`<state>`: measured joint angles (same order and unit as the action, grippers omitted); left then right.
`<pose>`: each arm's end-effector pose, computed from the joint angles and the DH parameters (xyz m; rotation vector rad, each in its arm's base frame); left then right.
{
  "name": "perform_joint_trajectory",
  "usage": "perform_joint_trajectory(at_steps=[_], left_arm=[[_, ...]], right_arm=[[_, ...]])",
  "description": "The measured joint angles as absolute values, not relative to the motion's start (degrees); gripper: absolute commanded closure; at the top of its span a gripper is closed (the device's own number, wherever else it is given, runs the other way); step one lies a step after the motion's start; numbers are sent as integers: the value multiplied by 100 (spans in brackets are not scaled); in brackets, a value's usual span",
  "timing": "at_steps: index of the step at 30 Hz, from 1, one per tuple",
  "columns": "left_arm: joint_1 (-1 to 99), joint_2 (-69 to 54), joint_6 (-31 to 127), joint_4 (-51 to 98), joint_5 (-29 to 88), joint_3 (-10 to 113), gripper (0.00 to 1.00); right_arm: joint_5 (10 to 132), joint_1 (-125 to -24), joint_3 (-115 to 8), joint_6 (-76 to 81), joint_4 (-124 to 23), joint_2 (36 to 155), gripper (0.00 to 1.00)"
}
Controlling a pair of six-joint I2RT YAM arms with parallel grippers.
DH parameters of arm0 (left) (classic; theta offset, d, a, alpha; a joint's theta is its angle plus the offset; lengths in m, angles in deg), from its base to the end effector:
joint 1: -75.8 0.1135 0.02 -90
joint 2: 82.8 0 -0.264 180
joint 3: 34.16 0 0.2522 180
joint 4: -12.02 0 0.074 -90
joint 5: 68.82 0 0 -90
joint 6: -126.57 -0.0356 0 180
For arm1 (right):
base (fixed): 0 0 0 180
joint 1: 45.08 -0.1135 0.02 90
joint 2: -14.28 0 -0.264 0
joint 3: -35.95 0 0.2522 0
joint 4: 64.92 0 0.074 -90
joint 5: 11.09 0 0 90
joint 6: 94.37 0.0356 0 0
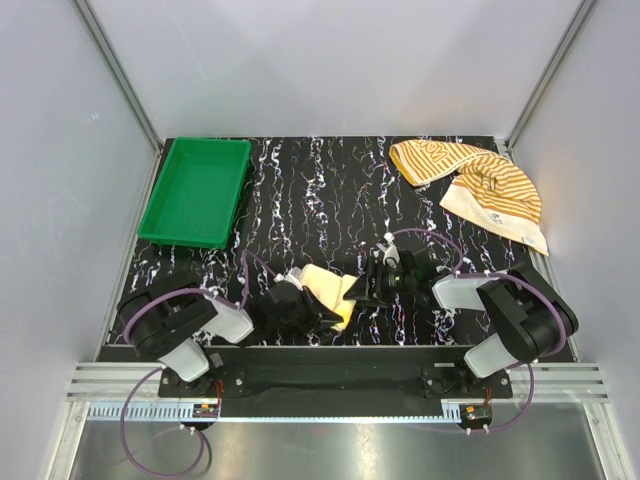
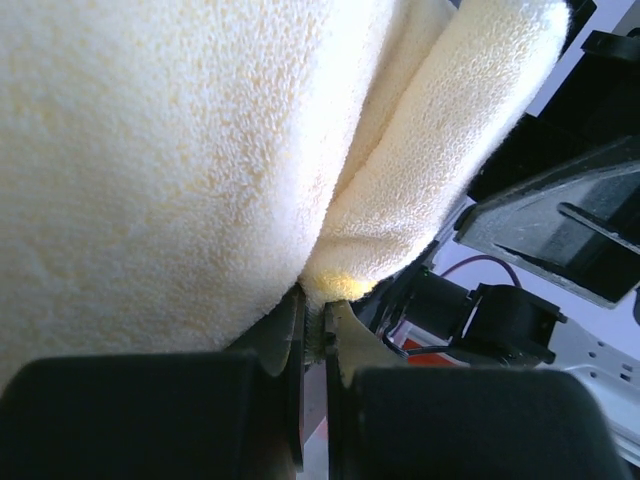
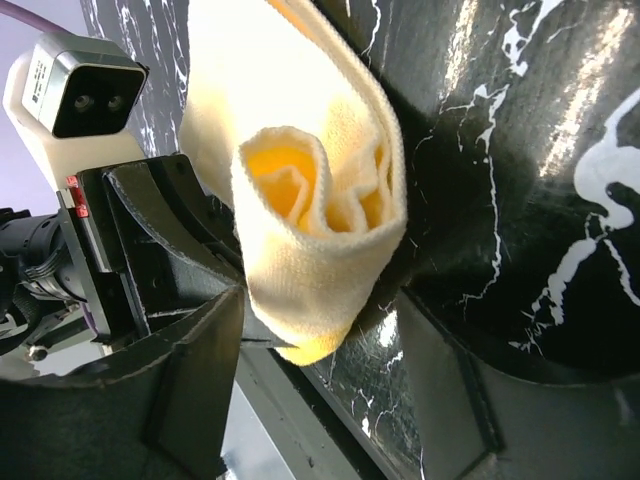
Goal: Roll the towels
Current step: Roll the towel
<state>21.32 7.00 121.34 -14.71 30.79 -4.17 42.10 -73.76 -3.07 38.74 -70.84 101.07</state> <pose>0.1330 -0.1966 0.1000 -0.5639 2.5361 -1.3947 0.2100 0.1392 0.1220 -0.0547 2.5233 1.3269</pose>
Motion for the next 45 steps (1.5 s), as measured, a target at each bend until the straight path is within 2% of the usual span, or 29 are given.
perform_joint_trajectory(at_steps=[7,11,12,18,19,20,22,24,27,32,37,41,45], left_arm=[[2196,829,12340,-1808,3212,-483,100],[2272,829,12351,-1812,3280,-496,100],[2294,829,12348,-1814,3300,-503,100],[2360,755,12123,-1548,3391,-409,99],[2362,715,12038,-1384,3393,-343,93],[2360,656,11920,-1192,3391,-267,77],[2360,484,11649,-695,3363,-96,60],[2351,283,11339,-138,3295,136,40],[2346,-124,10947,609,3094,439,31],[2228,-635,10239,2041,2395,1051,30],[1409,-705,9540,3676,1026,2015,30],[559,-500,9028,4594,-71,2903,29],[54,101,8563,4876,-700,3602,29]], right_arm=[[4303,-7584,-309,3905,-7370,10262,49],[4279,-7661,-292,3951,-7720,10268,61],[4279,-7678,-285,3966,-7797,10268,68],[4308,-7761,-259,4036,-7969,10255,85],[4347,-7768,-261,4021,-7910,10233,87],[4397,-7770,-281,4021,-7790,10194,89],[4491,-7776,-364,3977,-7506,10113,93],[4629,-7787,-541,3927,-7091,10019,95],[4835,-7809,-871,3844,-6417,9906,96],[5191,-7816,-1557,3708,-5158,9877,98],[5383,-7816,-2058,3634,-4271,10026,99],[5600,-7816,-2392,3573,-3572,10240,99],[5739,-7816,-2668,3505,-3089,10441,99]])
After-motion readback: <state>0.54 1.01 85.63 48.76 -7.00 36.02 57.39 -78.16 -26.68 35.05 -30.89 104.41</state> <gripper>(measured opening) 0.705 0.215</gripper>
